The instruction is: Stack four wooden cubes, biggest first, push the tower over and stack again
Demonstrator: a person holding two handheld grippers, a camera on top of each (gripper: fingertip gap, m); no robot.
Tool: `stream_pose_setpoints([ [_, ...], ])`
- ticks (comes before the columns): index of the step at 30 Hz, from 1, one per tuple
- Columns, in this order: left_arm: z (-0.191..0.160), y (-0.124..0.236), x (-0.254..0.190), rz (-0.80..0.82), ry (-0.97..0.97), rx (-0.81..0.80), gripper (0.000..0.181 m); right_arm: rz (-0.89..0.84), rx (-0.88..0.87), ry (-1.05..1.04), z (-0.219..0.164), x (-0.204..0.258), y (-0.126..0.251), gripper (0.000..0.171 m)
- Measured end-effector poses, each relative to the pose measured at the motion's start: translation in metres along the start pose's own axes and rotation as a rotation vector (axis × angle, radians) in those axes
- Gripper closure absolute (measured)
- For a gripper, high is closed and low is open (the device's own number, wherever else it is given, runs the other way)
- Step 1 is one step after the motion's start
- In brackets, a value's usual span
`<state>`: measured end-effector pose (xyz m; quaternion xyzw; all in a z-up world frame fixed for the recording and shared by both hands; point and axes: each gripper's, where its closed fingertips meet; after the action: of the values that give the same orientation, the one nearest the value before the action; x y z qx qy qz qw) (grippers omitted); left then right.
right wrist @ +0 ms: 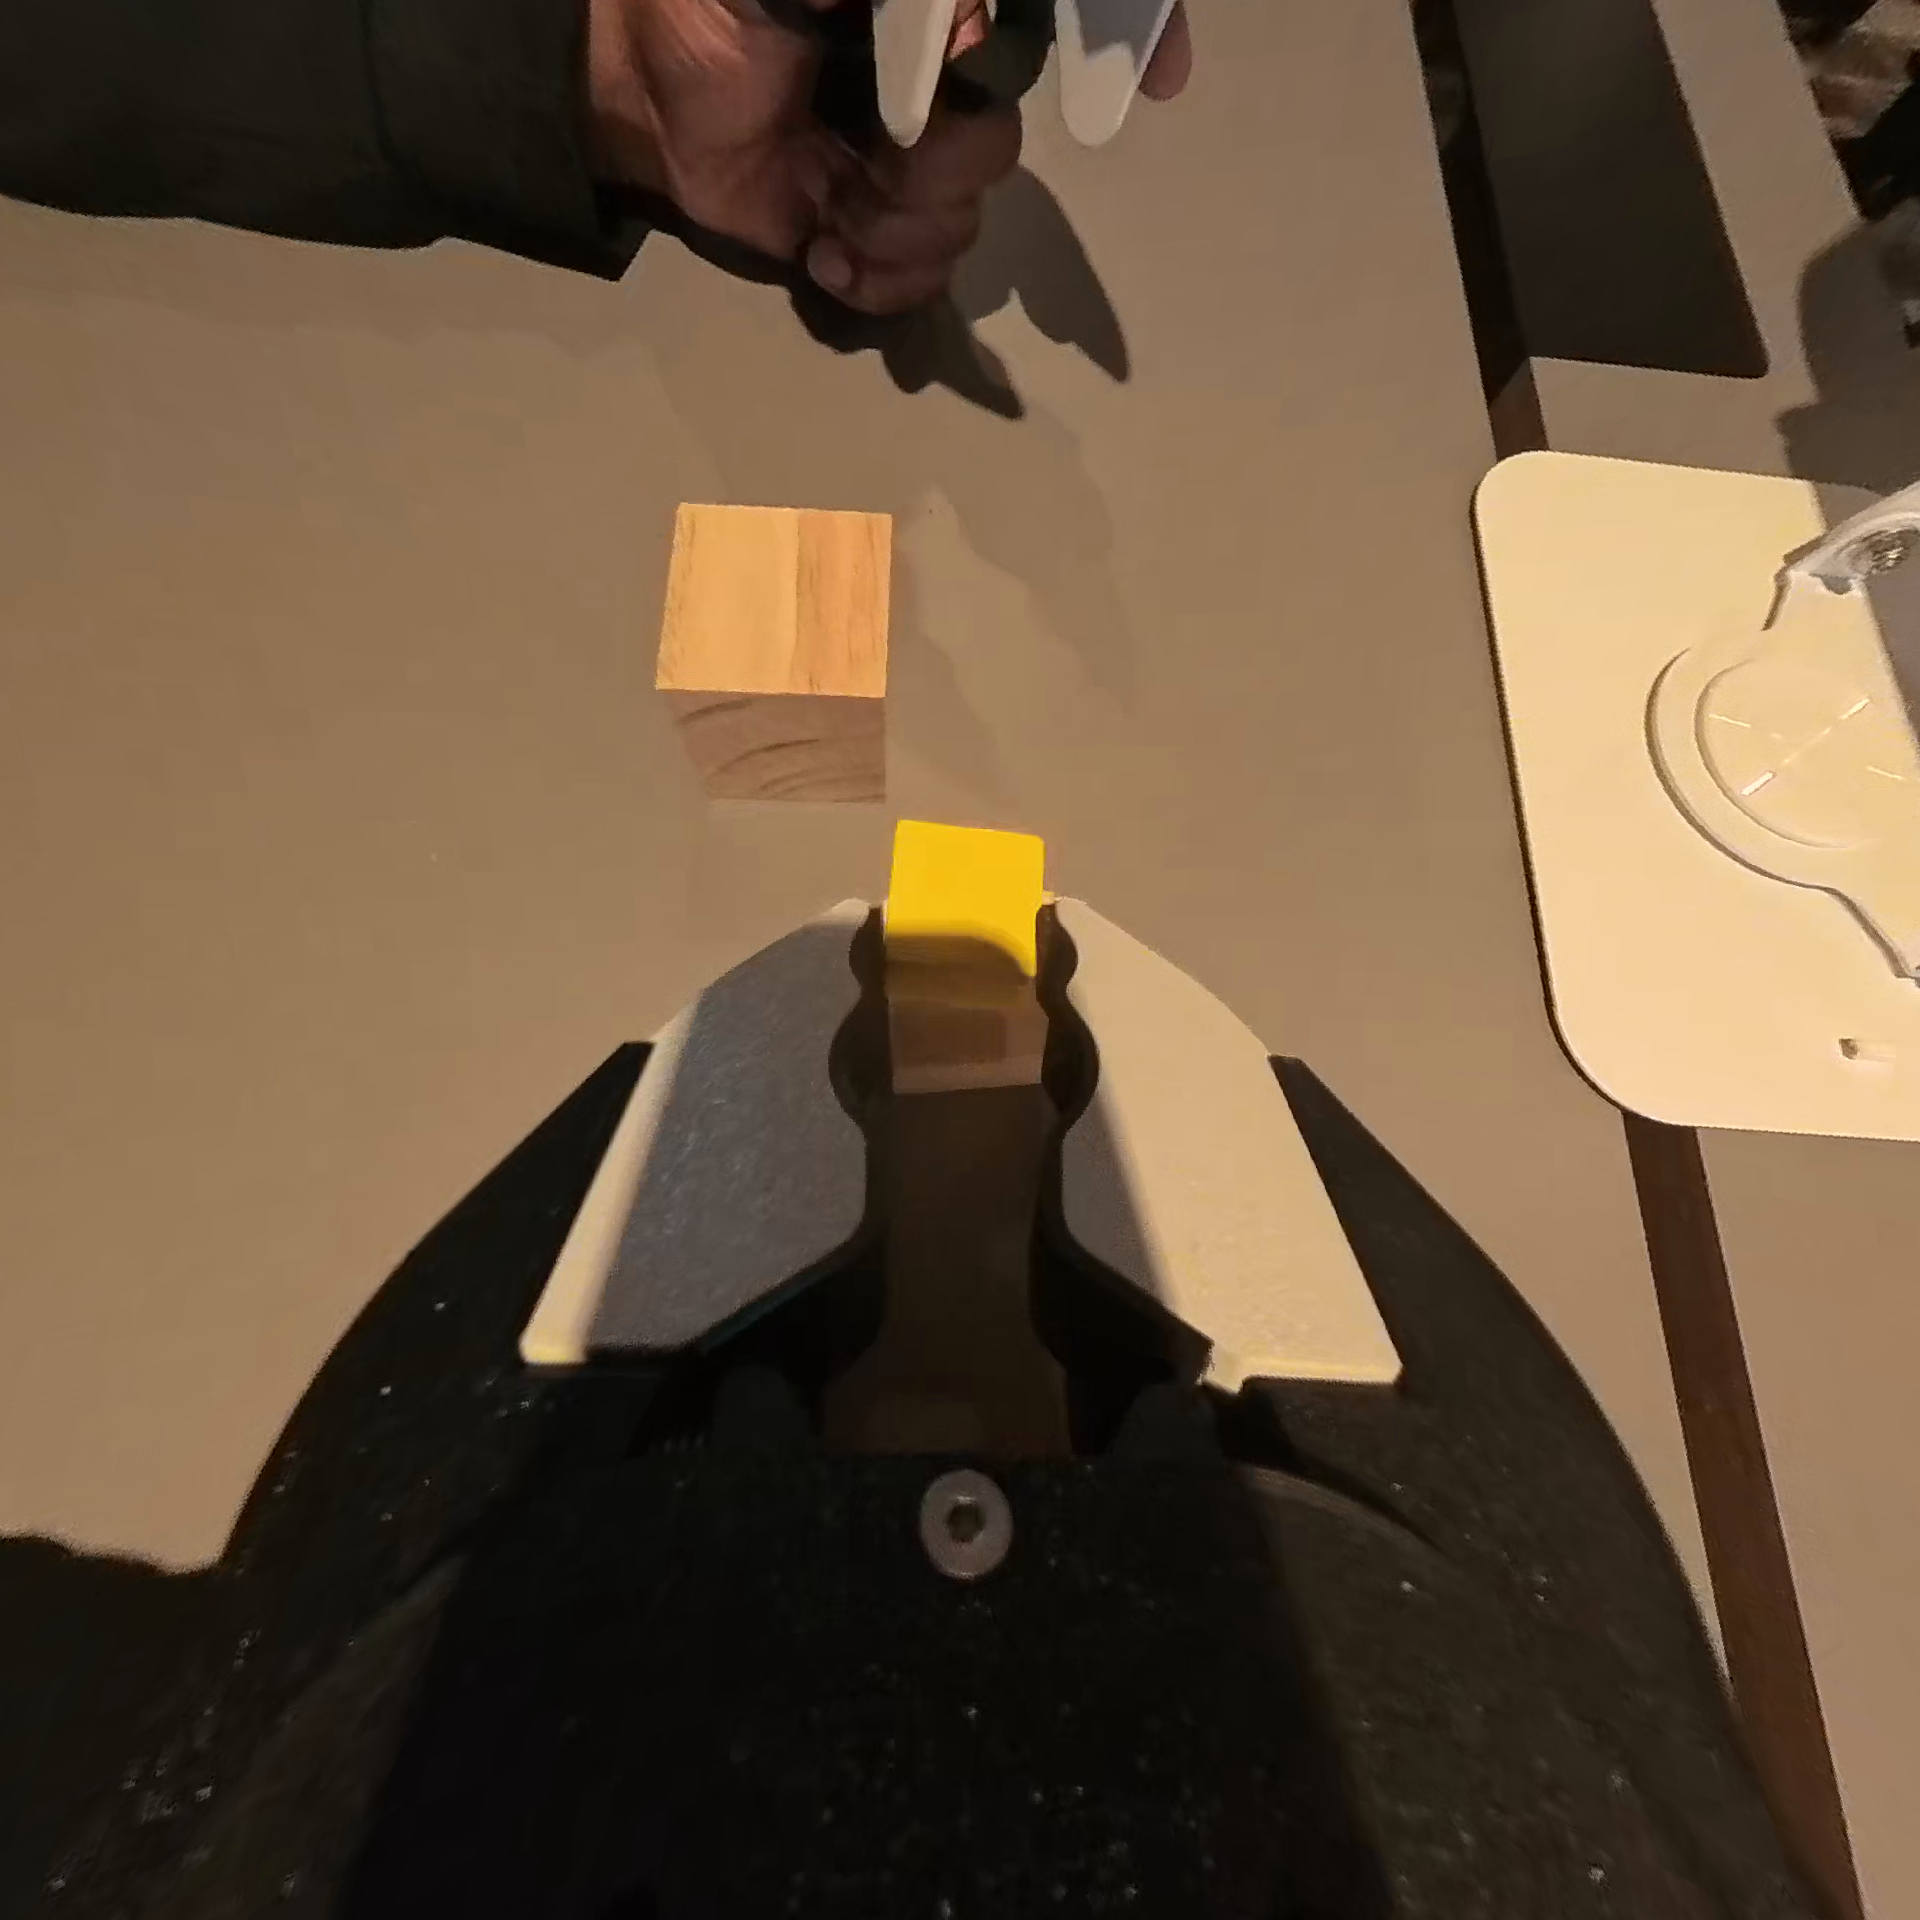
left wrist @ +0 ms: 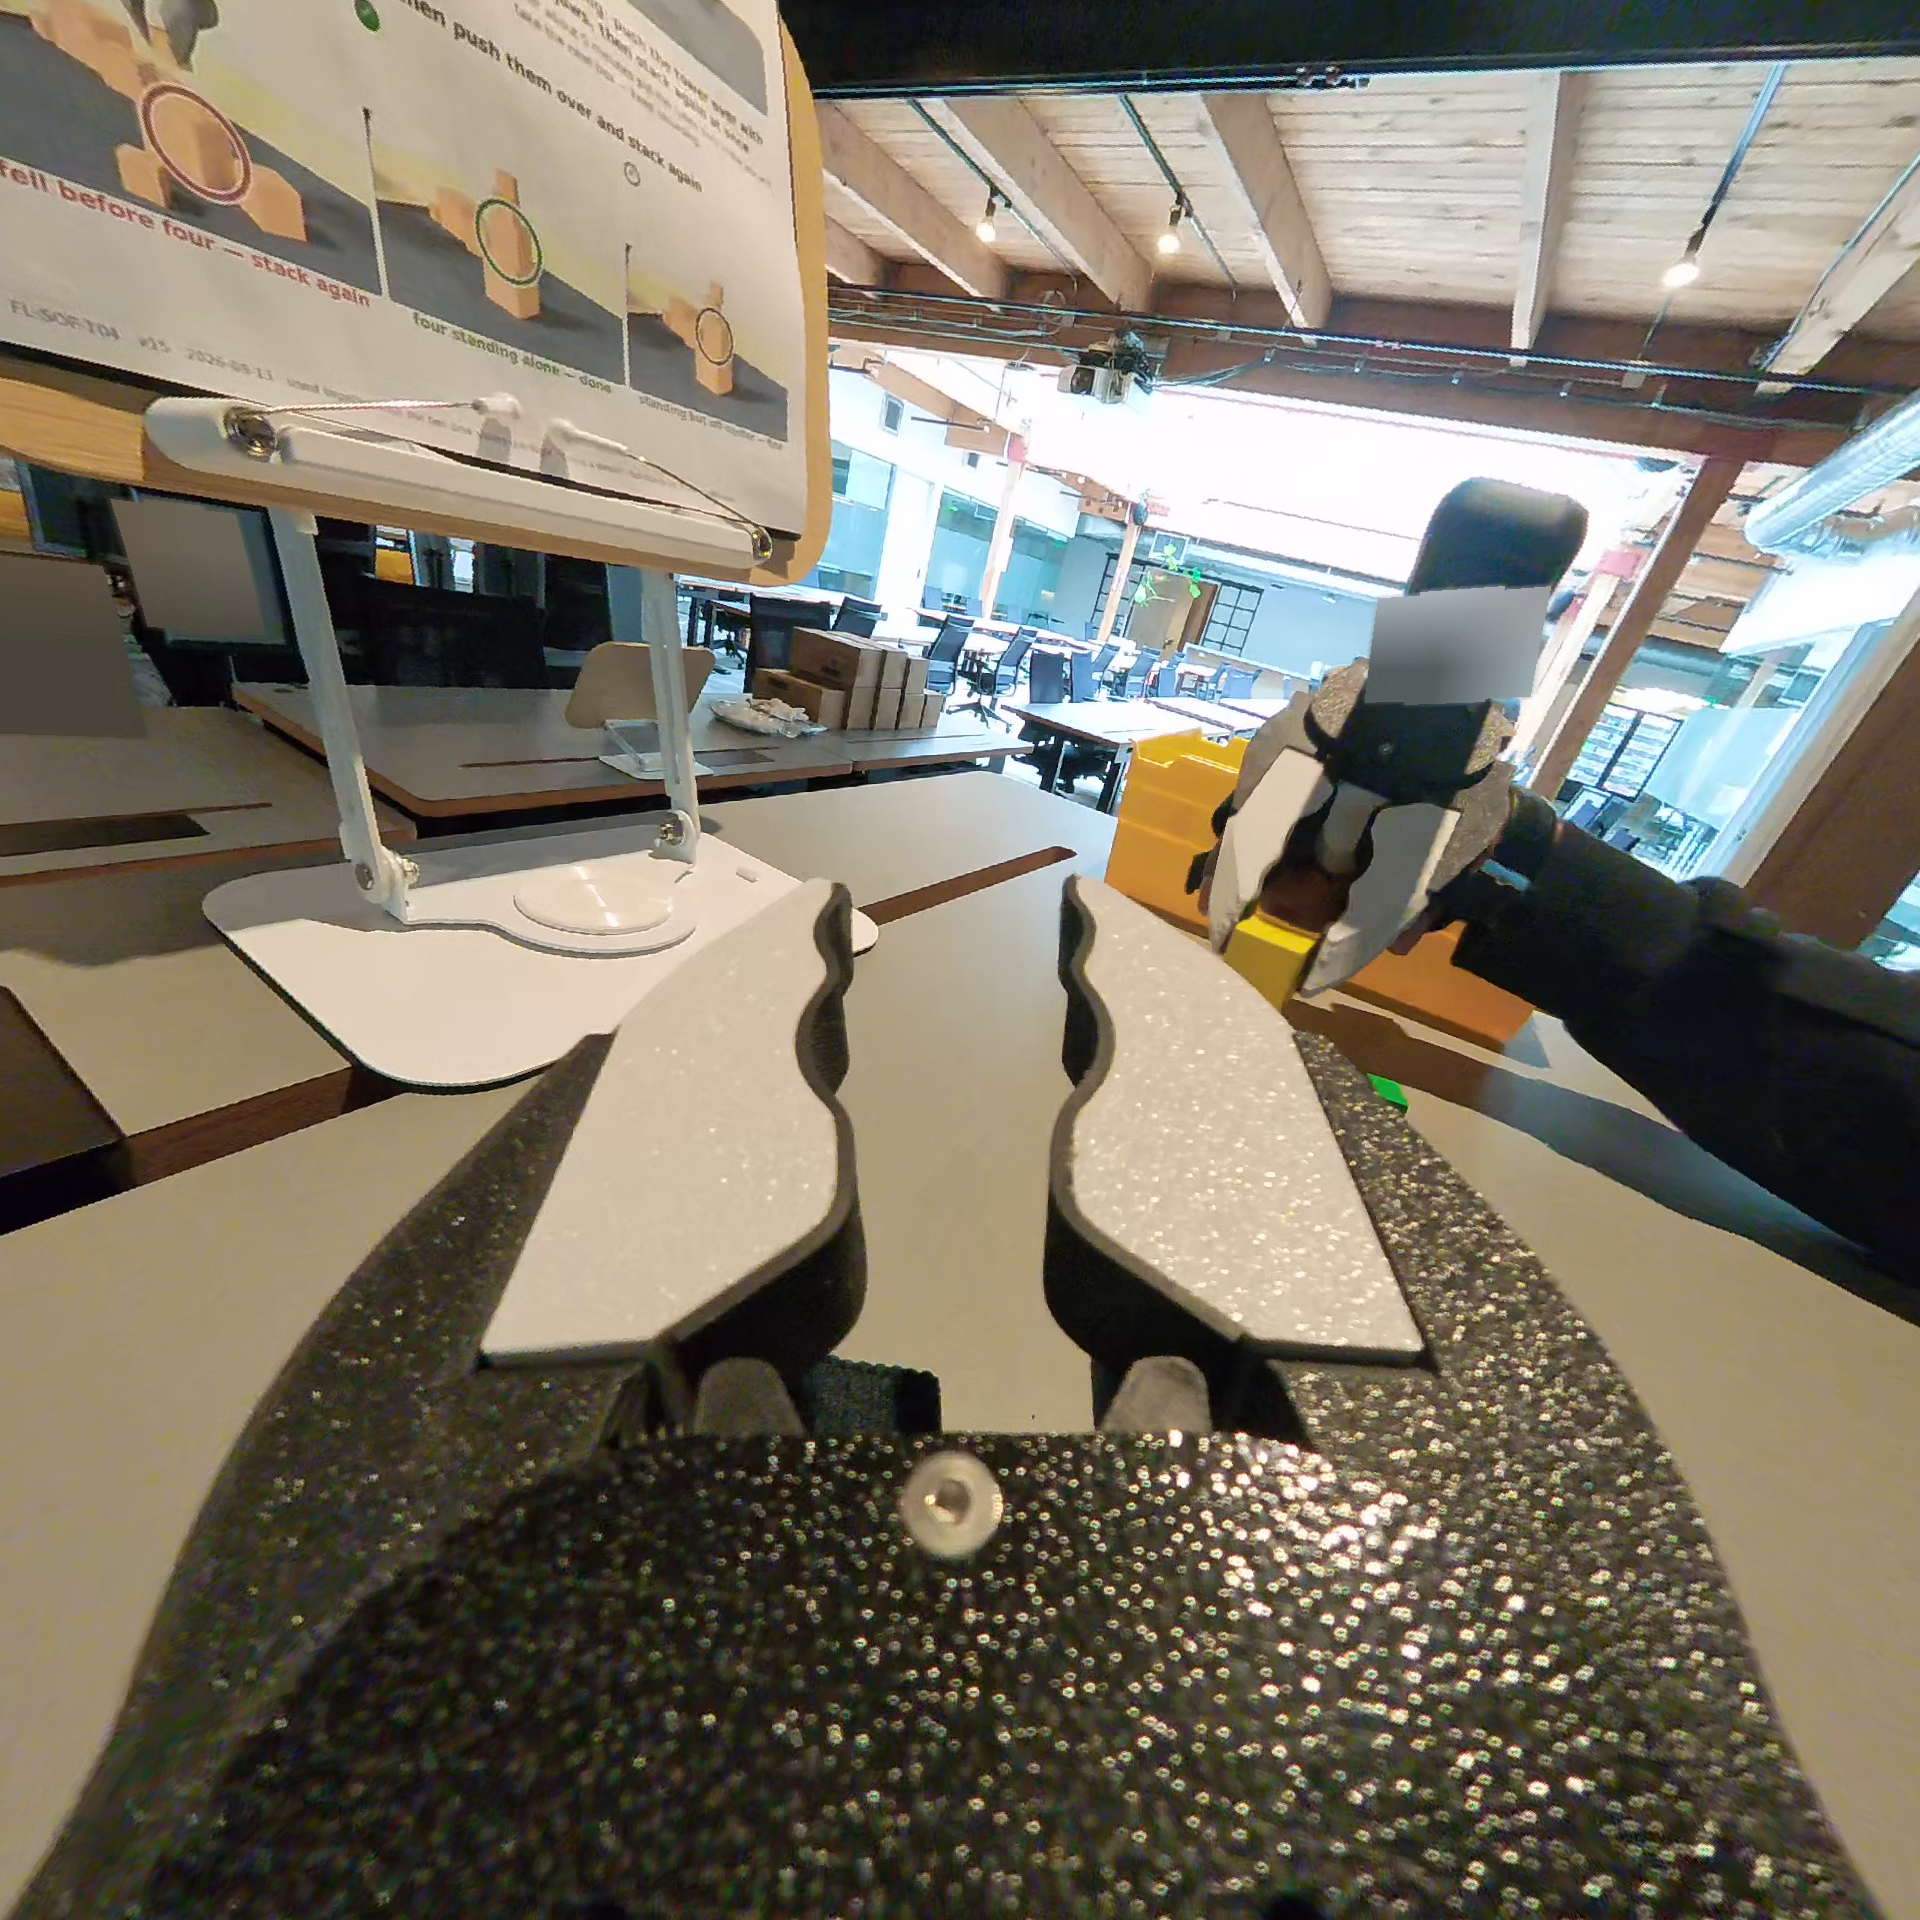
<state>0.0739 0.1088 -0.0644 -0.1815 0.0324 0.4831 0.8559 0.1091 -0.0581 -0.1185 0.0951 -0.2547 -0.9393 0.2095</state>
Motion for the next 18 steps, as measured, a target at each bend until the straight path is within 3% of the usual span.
stream_pose_setpoints([
  [18, 0.000, 0.000, 0.002, -0.004, 0.025, -0.003, 0.144, 0.064, 0.060, 0.023, -0.018, -0.003, -0.010, 0.143],
])
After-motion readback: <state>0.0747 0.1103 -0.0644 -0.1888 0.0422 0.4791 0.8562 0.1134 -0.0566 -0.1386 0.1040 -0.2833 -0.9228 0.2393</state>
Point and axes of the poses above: each gripper's, where its closed fingertips meet, y back along the fingers, z out of its top, x = y × z across the jaws, and after that the axes turned 9 degrees about -x, right-handed
